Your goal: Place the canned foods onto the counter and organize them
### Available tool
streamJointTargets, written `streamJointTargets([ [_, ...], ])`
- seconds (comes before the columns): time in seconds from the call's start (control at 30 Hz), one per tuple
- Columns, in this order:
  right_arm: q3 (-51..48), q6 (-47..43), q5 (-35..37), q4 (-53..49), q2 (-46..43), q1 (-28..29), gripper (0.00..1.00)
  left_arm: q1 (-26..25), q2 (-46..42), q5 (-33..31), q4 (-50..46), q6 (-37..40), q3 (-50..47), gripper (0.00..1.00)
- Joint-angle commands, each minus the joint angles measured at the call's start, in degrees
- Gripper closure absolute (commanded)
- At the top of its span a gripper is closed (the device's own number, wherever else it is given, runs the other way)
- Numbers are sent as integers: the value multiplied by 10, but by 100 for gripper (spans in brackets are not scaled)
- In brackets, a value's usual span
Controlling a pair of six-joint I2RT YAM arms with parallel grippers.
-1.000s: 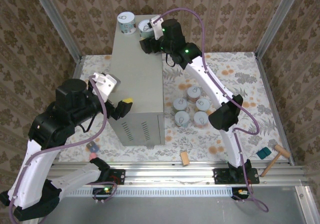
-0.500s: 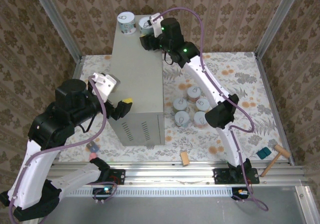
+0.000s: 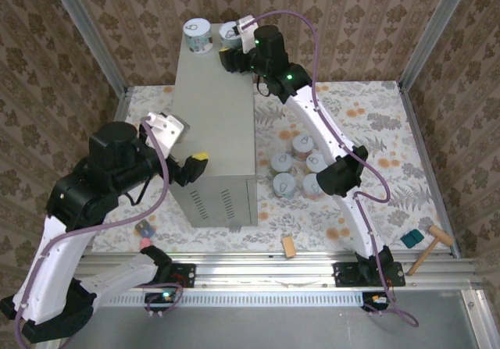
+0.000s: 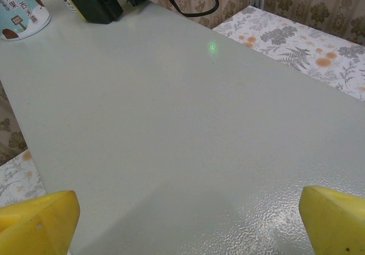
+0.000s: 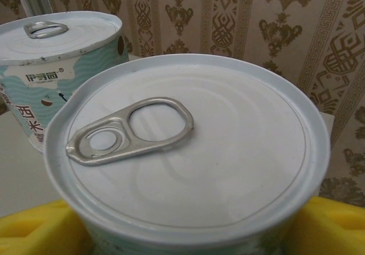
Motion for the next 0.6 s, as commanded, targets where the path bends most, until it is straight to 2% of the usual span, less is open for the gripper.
streamJointTargets([
  [0.0,1,-7,-11,-43,27,-5,15,4,-1,5,9,-8,4,0],
  [0.27,-22,-11,-11,-59,-3,-4,5,4,1,11,13,-14,3,0],
  [0.57,-135,-20,-4,-17,-73,-5,5,4,-12,14,11,-23,0,0],
])
